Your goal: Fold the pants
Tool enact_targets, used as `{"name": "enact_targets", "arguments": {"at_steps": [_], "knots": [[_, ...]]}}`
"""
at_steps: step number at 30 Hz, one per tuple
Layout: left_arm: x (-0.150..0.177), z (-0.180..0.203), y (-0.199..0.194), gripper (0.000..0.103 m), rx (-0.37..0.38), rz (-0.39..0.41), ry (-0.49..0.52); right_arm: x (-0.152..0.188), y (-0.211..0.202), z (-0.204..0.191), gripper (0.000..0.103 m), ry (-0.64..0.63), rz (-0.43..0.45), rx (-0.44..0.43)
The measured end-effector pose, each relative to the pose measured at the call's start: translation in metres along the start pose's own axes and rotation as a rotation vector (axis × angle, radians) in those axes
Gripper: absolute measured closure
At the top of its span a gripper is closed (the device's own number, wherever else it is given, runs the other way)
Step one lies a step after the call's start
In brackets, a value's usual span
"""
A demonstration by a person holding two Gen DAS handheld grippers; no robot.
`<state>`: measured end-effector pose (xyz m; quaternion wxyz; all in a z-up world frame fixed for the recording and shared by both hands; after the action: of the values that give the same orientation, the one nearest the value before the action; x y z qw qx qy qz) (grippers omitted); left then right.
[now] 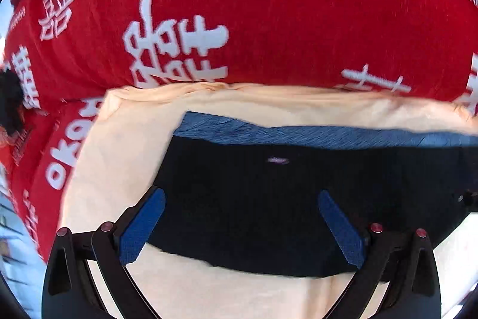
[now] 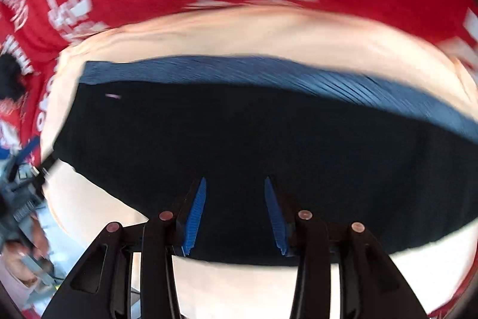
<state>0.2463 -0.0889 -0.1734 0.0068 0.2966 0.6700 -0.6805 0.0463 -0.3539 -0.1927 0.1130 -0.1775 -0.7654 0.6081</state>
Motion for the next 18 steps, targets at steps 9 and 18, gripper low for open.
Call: {"name": "enact_targets", "arguments": {"at_steps": [9, 18], "knots": [[-0.023, 0.144, 0.071, 0.0, 0.112, -0.103, 0.024, -0.043, 0.0, 0.07, 0.065, 0.06, 0.106, -0.05], [-0.044, 0.148, 0.114, 0.0, -0.031, -0.155, -0.041, -0.087, -0.008, 0.182, 0.066, 0.164, 0.204, 0.108]]}}
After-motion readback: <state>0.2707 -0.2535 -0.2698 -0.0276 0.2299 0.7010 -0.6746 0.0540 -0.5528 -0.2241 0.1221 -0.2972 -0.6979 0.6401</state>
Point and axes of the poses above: each gripper's, at about its wrist camera, not at the fingertips, and y roughly the way its jaws point, z to its right, x to its underside, the point moved 9 cm from there along y, roughly the way its jaws point, and after that the axes turned 2 degrees about -z, right-handed, at the moved point
